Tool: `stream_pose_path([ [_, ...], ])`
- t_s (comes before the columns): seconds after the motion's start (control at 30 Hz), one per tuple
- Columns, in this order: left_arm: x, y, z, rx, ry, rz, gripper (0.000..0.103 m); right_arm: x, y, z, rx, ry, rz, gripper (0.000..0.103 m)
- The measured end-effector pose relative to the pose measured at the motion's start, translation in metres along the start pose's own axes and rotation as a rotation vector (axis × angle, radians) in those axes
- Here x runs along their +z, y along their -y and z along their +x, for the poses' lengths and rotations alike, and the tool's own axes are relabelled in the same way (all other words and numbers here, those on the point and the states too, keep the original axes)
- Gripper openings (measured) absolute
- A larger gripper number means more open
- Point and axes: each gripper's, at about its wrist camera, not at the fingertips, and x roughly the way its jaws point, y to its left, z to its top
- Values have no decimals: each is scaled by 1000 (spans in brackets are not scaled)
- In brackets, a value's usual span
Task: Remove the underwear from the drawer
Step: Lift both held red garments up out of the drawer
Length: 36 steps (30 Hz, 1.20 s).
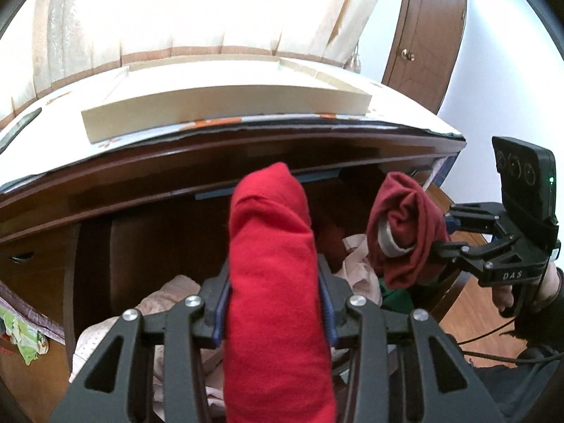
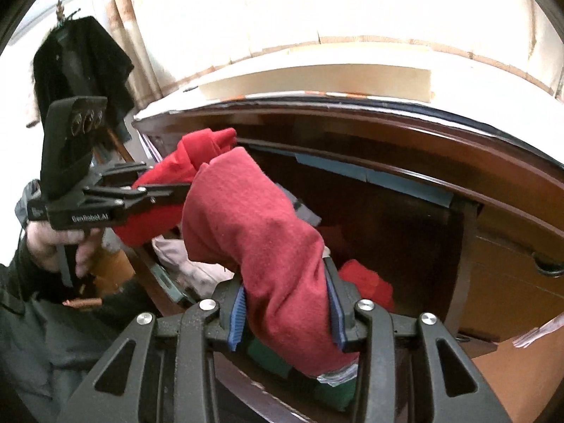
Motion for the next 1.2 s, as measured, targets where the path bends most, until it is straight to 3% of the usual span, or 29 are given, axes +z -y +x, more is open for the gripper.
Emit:
stream_pose_path([
  [1.2, 13, 5, -49, 35, 270, -9, 40, 24, -15, -20, 57, 232, 144, 41],
])
